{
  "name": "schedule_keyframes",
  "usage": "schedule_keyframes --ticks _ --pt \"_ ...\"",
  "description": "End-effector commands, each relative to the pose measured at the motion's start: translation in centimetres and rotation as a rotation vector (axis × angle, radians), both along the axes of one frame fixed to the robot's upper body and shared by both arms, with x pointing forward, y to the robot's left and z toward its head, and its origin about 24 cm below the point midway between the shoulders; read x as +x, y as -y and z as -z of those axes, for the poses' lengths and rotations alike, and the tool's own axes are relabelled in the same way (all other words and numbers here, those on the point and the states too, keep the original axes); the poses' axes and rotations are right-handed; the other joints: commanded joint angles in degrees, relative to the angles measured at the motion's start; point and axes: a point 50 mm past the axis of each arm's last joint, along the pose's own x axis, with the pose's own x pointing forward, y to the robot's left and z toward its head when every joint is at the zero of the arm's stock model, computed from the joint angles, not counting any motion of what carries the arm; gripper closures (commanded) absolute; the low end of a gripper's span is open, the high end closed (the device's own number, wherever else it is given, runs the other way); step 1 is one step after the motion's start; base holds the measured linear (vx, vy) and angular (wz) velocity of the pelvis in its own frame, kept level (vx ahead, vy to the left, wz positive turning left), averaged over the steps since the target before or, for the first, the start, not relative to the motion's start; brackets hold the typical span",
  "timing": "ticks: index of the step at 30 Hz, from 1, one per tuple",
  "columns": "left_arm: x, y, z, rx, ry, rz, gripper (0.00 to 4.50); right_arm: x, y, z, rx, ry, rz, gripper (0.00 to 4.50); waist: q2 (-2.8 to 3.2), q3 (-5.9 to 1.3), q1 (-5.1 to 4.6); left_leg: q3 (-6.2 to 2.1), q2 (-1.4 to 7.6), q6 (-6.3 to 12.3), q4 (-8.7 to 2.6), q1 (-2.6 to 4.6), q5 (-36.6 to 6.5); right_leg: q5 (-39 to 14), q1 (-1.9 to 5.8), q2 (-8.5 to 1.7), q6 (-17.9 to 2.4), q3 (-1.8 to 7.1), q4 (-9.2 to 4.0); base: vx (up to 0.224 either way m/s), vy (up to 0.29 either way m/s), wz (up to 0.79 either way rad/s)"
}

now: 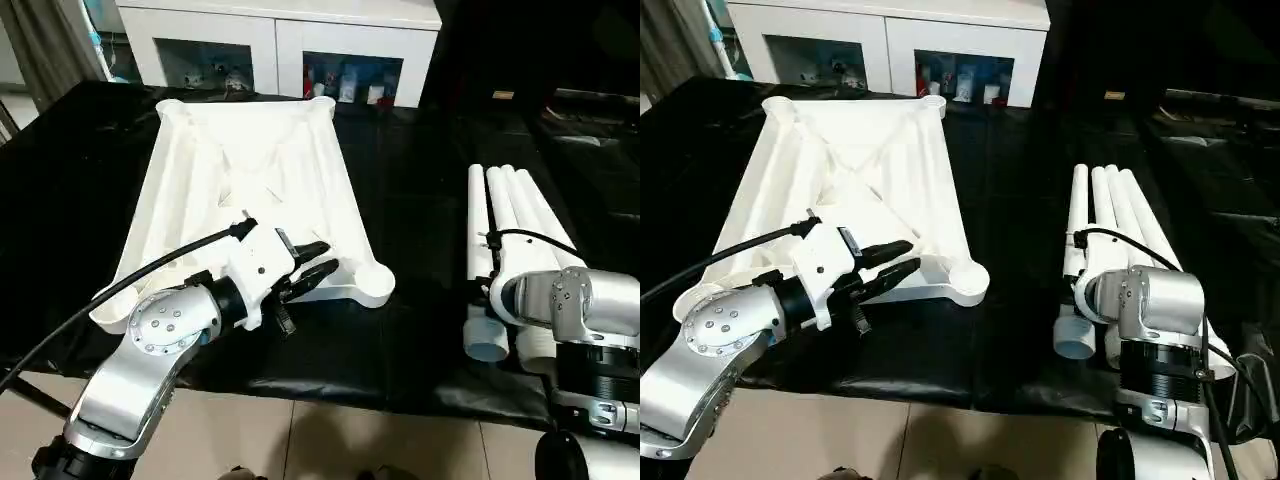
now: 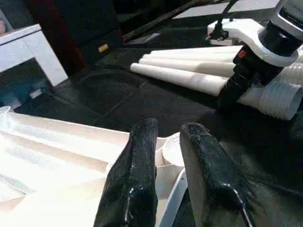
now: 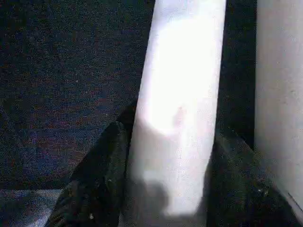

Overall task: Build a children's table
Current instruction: Move to table

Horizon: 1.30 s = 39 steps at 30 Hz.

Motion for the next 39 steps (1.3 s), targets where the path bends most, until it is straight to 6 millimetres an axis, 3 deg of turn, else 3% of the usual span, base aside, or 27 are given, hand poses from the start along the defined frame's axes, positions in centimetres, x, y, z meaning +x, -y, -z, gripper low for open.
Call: schedule_keyframes --ticks 1,8,13,17,19,20,21,23,24,27,29,30,33,34,39 --pt "-0.1 0.2 -0.4 0.004 0.018 0.012 3.42 0.4 0.1 -0.4 0.005 0.019 0.018 2.43 -0.63 -4.54 0.11 -0.96 3.54 0.23 -4.58 0.44 0.15 -6.22 3.25 -2.95 -12.86 2.12 -3.42 0.0 0.0 0.0" --pt "0.0 0.1 -0.5 -0.004 0.018 -0.001 3.42 0.4 0.1 -0.2 0.014 0.018 0.034 2.64 -0.74 -4.6 0.07 -0.94 3.53 0.01 -4.57 0.43 -0.18 -6.26 3.23 -2.94 -12.64 2.12 -3.42 0.0 0.0 0.0" --pt "0.5 -0.5 -0.8 0.002 0.046 -0.038 3.42 1.0 -0.1 -1.1 0.049 0.102 0.065 2.65 -0.51 -4.63 0.01 -0.98 3.44 -0.36 -4.63 0.51 -0.27 -5.31 3.19 -2.76 -12.6 2.06 -3.32 0.0 0.0 0.0" --pt "1.5 -1.2 -2.7 -0.162 0.057 -0.092 3.42 2.1 -0.3 -4.3 0.153 0.371 0.073 2.65 -0.23 -4.57 0.1 -0.96 3.42 -0.42 -4.67 0.52 -1.02 -4.31 3.19 -2.81 -13.07 2.1 -3.23 0.0 0.0 0.0" --pt "2.6 -1.3 -3.7 -0.265 0.064 -0.162 3.42 2.4 -0.8 -6.7 0.168 0.57 -0.047 2.66 -0.23 -4.58 0.16 -0.95 3.52 -0.17 -4.54 0.45 -1.61 -3.32 3.33 -2.87 -13.66 2.09 -3.22 0.0 0.0 0.0" --pt "2.8 -1.3 -3.8 -0.283 0.064 -0.182 3.42 2.4 -0.9 -7.2 0.172 0.61 -0.076 2.66 0.13 -4.67 0.26 -0.94 3.6 -0.07 -4.49 0.54 -1.71 -2.69 3.38 -2.93 -13.87 2.11 -3.09 0.0 0.0 0.0" --pt "3.5 -1.3 -4.1 -0.329 0.043 -0.223 3.42 2.2 -1.4 -8.1 0.211 0.664 -0.145 2.66 -0.2 -4.7 0.29 -0.82 3.6 0.76 -4.35 0.57 -1.44 -1.41 3.42 -2.84 -14.13 2.18 -3.17 0.0 0.0 0.0" --pt "4.6 -0.9 -4.8 -0.473 -0.066 -0.242 3.16 1.3 -2.6 -9.1 0.329 0.728 -0.326 2.66 -0.13 -4.68 0.45 -0.89 3.48 1.71 -4.27 0.42 -0.81 -0.3 3.73 -2.9 -14.73 2.22 -2.95 0.0 0.0 0.0" --pt "4.9 -0.5 -5.2 -0.546 -0.12 -0.225 3.09 0.8 -3.1 -9.5 0.381 0.755 -0.408 2.66 -0.33 -4.6 0.8 -0.97 3.48 2.51 -4.15 0.28 -1.81 -0.61 3.96 -3.02 -16.3 2.22 -3.15 0.0 0.0 0.0" --pt "5.1 1.2 -6.4 -0.688 -0.242 -0.108 2.96 -0.8 -4.2 -10.1 0.522 0.789 -0.605 2.66 -0.55 -4.6 0.98 -1.18 3.61 3.89 -4.11 -0.01 -1.45 -2.39 3.87 -3.17 -16.98 2.05 -3.3 0.0 0.0 0.0" --pt "5.4 2.0 -6.8 -0.741 -0.308 -0.069 2.71 -1.4 -4.5 -10.1 0.553 0.783 -0.689 2.66 -0.59 -4.62 1.25 -1.02 3.59 4.14 -3.98 0.23 -1.45 -2.98 3.72 -3.11 -17.18 2.1 -3.48 0.0 0.0 0.0" --pt "5.5 2.3 -7.0 -0.761 -0.333 -0.058 2.67 -1.6 -4.7 -10.1 0.559 0.78 -0.719 2.66 -1.05 -4.53 1.39 -1.04 3.58 4.48 -4.02 0.13 -1.19 -3.78 3.71 -3.07 -17.08 2.04 -3.58 0.0 0.0 0.0" --pt "5.4 3.7 -8.2 -0.84 -0.405 0.048 2.36 -2.2 -5.1 -10.2 0.591 0.777 -0.81 2.66 -1.15 -4.28 1.55 -1.07 3.46 4.07 -3.98 0.12 -2.4 -9.07 3.6 -3.21 -15.47 1.99 -4.13 0.0 0.0 0.0" --pt "5.4 4.0 -8.5 -0.856 -0.418 0.075 2.36 -2.4 -5.3 -10.3 0.602 0.779 -0.829 2.66 -1.43 -4.19 1.6 -1.05 3.51 4.06 -4.06 0.17 -2.68 -9.93 3.5 -3.17 -15.13 2.0 -4.32 0.0 0.0 0.0" --pt "5.2 5.0 -9.4 -0.88 -0.491 0.144 1.92 -3.3 -5.7 -10.5 0.636 0.775 -0.929 2.66 -1.73 -4.03 1.49 -1.22 3.56 4.29 -4.13 -0.12 -1.66 -11.37 3.43 -3.12 -13.5 1.91 -4.45 0.0 0.0 0.0"
